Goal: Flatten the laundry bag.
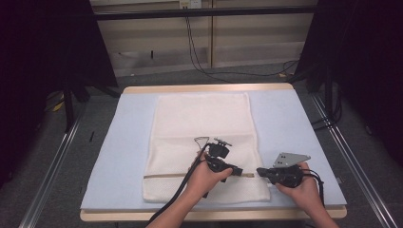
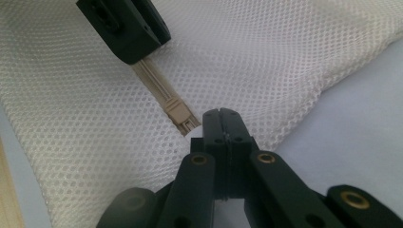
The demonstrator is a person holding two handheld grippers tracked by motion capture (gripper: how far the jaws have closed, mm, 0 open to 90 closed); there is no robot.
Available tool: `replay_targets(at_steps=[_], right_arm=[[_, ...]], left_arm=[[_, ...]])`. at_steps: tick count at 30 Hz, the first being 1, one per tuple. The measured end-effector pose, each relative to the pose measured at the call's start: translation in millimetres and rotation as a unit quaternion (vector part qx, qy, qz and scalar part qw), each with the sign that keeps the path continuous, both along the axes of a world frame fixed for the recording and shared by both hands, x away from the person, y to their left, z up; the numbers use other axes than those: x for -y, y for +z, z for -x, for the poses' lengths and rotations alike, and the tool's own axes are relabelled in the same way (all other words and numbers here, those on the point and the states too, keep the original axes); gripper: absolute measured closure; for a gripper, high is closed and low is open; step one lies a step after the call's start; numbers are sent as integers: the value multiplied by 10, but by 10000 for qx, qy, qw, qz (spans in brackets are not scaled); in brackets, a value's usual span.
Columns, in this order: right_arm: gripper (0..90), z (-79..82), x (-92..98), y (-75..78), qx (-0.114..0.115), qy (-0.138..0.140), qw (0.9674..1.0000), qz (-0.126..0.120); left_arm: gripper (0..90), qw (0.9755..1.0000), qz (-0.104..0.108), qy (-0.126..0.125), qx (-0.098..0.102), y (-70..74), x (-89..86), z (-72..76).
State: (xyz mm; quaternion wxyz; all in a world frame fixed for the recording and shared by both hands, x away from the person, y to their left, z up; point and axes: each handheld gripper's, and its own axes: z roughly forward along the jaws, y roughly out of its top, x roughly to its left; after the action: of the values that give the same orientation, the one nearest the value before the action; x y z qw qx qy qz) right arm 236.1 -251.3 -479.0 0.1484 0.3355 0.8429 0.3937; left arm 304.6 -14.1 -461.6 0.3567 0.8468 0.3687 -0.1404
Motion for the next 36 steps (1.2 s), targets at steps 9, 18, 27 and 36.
replay_targets(at_steps=[9,18,27,36], right_arm=[[900,-7,-13,-32,-57,15,10000,-26],[900,1,-11,-53,-114,-70,9999,-67],[900,1,-13,-57,-186,-137,9997,-118],[900,-5,-24,-46,-188,-81,9998,-7]], left_arm=[[728,9996,30,38,-277,-76,174,7],[793,9986,172,217,-455,-165,289,8],[871,9974,281,303,-590,-187,336,12],[874,9953,296,467,-794,-171,233,-13]])
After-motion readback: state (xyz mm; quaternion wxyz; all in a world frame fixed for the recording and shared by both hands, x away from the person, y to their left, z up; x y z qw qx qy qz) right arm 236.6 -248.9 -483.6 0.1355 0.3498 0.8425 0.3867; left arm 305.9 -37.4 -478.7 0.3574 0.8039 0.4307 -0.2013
